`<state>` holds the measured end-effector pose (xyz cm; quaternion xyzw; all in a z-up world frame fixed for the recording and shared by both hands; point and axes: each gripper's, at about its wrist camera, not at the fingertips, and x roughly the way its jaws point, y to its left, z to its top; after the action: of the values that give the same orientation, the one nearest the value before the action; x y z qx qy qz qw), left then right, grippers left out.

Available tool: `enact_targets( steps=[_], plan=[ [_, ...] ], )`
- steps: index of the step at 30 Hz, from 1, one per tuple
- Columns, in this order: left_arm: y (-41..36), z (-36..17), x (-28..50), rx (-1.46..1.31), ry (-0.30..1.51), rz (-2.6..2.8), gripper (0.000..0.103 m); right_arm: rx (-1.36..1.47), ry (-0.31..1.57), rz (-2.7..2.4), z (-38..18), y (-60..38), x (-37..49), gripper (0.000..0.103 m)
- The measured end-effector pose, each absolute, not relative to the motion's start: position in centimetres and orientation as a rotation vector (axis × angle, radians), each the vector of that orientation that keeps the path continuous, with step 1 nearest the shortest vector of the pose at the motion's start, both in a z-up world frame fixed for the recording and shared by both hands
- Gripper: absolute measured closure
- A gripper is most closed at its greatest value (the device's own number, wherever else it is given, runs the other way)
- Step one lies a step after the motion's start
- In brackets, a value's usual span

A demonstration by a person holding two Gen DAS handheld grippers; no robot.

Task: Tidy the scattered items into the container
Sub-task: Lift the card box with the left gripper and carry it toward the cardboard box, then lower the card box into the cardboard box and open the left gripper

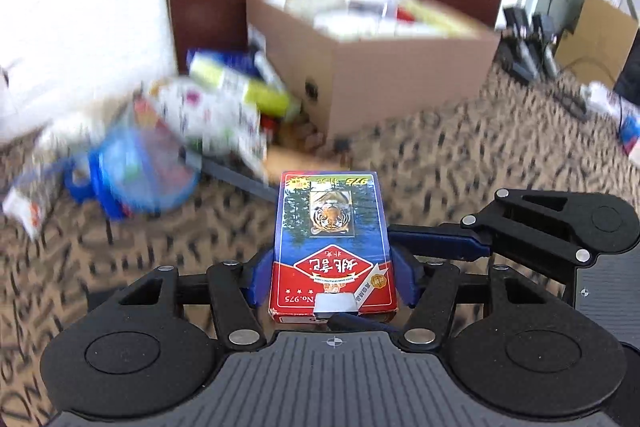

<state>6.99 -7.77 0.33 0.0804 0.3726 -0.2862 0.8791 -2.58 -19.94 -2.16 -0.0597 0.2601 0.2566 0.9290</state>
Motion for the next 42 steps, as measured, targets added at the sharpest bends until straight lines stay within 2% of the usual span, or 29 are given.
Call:
enact_targets(
  steps=[14, 19, 22, 24, 28, 31, 32, 36, 37, 40, 42],
  plan=[
    [-17.8, 8.0, 13.6, 0.161, 0.620, -0.662, 0.042, -0.115, 0.328, 0.381, 4.9, -28.1, 3.0, 0.042],
    [-22.6, 9.0, 17.6, 0.168, 0.653, -0.741, 0.042, -0.140, 0.287, 0.328, 6.3, -31.1, 6.4, 0.041],
    [-24.6, 8.3, 21.2, 0.086, 0.725, -0.753, 0.042, -0.189, 0.269, 0.336, 7.0, -32.3, 8.9, 0.053],
    [-25.8, 7.2, 23.0, 0.090, 0.764, -0.742, 0.041, -0.218, 0.308, 0.310, 6.9, -33.2, 11.3, 0.053],
    [-26.1, 6.1, 23.2, 0.141, 0.712, -0.710, 0.024, -0.171, 0.399, 0.317, 5.1, -35.7, 13.3, 0.048],
    [-25.5, 5.8, 23.8, 0.143, 0.697, -0.679, 0.018, -0.196, 0.394, 0.296, 3.6, -36.5, 13.0, 0.044],
    [-25.4, 5.6, 24.1, 0.131, 0.716, -0.681, 0.018, -0.172, 0.390, 0.290, 3.4, -36.9, 13.0, 0.040],
    [-24.9, 5.4, 24.1, 0.110, 0.733, -0.699, 0.018, -0.102, 0.400, 0.278, 3.3, -38.0, 12.8, 0.036],
    [-24.9, 5.4, 23.8, 0.123, 0.730, -0.701, 0.024, -0.098, 0.405, 0.282, 3.4, -38.1, 12.6, 0.036],
    [-24.9, 5.6, 23.4, 0.145, 0.717, -0.708, 0.030, -0.123, 0.420, 0.296, 3.7, -37.6, 12.3, 0.037],
    [-25.1, 5.6, 23.4, 0.141, 0.722, -0.708, 0.030, -0.125, 0.431, 0.315, 3.6, -37.5, 12.2, 0.037]
  ],
)
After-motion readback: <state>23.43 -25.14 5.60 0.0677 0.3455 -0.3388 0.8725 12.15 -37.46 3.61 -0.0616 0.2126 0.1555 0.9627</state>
